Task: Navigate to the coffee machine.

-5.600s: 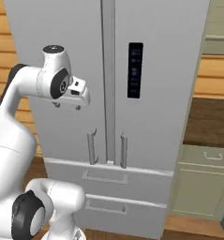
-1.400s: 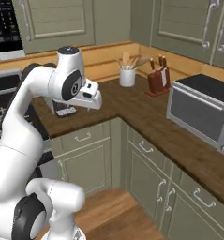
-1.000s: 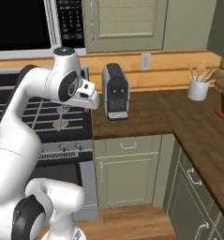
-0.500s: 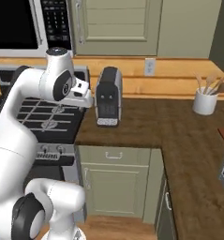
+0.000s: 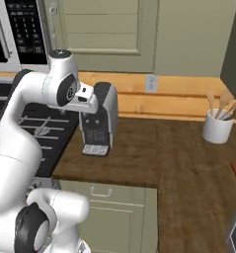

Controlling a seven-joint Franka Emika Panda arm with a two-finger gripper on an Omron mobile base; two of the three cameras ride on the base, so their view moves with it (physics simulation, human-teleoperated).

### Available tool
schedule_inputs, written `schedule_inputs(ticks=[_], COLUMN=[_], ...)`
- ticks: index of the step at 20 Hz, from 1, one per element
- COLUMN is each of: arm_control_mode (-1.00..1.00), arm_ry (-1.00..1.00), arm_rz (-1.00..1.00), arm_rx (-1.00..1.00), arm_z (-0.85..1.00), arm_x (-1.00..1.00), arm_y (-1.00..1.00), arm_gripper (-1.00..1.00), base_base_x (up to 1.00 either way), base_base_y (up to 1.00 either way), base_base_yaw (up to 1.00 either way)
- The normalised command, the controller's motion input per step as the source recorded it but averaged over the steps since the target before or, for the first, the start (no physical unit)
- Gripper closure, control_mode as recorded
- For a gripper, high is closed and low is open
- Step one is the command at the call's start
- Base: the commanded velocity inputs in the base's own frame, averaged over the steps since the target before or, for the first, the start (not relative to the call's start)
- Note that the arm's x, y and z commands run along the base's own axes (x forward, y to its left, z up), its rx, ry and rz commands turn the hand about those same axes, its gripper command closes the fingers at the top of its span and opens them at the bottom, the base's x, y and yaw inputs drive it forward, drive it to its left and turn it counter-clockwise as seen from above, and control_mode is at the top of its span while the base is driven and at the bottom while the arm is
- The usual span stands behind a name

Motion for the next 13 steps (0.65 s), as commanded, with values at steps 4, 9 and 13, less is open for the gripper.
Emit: schedule_inputs(ticks=[4, 9, 13], arm_control_mode=[1.0, 1.0, 1.0], arm_ry=[0.0, 0.0, 0.0], arm_rz=[0.0, 0.0, 0.0], arm_rx=[0.0, 0.0, 0.0], arm_z=[0.0, 0.0, 0.0], arm_x=[0.0, 0.0, 0.0], arm_y=[0.0, 0.0, 0.0], arm_gripper=[-1.0, -1.0, -1.0], base_base_x=[0.76, 0.53, 0.07], base_base_y=[-0.2, -0.08, -0.01], base_base_yaw=[0.14, 0.15, 0.05])
